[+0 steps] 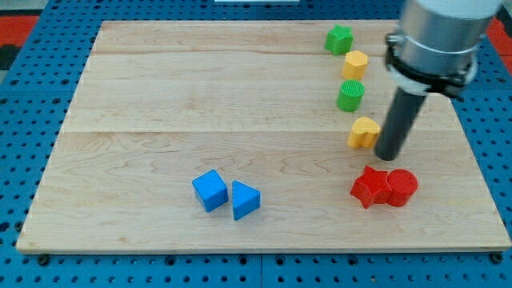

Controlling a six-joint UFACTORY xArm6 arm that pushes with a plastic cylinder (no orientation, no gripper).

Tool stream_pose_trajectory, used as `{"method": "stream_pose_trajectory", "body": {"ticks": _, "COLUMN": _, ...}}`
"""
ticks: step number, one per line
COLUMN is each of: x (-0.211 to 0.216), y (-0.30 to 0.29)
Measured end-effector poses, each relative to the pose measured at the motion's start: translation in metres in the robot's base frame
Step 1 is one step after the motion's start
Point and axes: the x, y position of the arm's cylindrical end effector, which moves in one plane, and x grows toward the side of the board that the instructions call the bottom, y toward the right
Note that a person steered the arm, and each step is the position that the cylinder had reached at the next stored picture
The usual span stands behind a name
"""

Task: Place your arm at the right side of red circle

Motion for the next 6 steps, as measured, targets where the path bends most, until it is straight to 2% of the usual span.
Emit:
{"method": "stream_pose_trajectory", "body": {"ticks": 1, "x": 0.036, "y": 0.086}}
{"method": "stream_pose_trajectory", "body": {"ticks": 2, "x": 0.095, "y": 0.103}}
{"method": "stream_pose_trajectory", "body": {"ticks": 3, "x": 0.101, "y": 0.047}}
{"method": "stream_pose_trajectory", "body": {"ticks": 5, "x": 0.035, "y": 0.02}}
{"method": "stream_pose_trajectory", "body": {"ticks": 6, "x": 0.035, "y": 0.054}}
